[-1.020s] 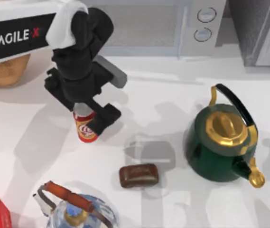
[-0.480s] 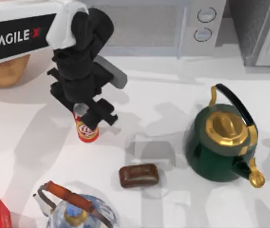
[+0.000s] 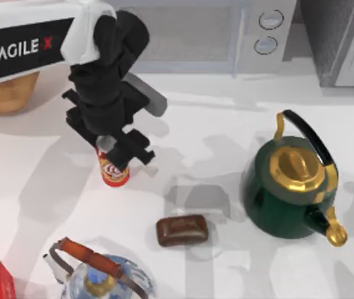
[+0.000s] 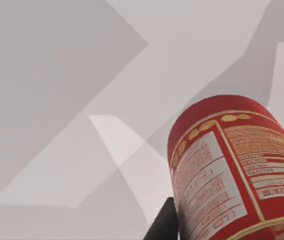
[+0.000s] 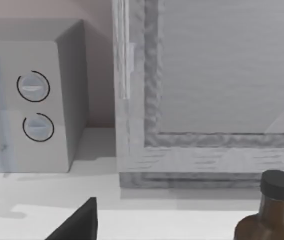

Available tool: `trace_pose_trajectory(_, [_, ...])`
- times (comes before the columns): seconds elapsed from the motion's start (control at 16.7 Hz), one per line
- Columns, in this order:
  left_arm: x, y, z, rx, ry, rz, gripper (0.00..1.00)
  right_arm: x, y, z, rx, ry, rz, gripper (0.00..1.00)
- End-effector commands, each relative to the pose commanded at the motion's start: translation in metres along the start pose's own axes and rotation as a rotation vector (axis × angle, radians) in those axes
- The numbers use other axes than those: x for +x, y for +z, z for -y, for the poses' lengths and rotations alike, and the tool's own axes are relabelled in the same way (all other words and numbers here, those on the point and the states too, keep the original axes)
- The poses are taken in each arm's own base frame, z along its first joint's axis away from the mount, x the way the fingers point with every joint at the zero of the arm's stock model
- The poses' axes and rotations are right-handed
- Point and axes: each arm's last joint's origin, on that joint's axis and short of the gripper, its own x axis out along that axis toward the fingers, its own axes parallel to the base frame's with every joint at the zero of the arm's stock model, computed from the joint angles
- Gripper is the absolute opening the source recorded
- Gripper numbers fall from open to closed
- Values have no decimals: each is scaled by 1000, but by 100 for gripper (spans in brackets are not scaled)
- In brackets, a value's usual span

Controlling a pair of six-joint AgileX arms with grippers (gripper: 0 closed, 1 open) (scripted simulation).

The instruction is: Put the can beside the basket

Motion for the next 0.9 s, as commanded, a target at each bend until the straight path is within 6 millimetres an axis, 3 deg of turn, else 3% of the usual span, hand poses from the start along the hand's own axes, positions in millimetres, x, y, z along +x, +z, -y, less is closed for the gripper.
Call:
trace_pose_trajectory(0.18, [-1,-1,-1,-3,0,2,0,0,0,0,0,0,0,100])
trace_pose_trajectory(0.36, [-10,-16,-18,-78,-2,5,0,0,0,0,0,0,0,100])
trace_pose_trajectory(0.72, [-41,-88,-76,-416,6,22,0,0,0,0,0,0,0,100])
trace_pose_trajectory(0.9, [-47,-126,-102,-612,16,26,0,0,0,0,0,0,0,100])
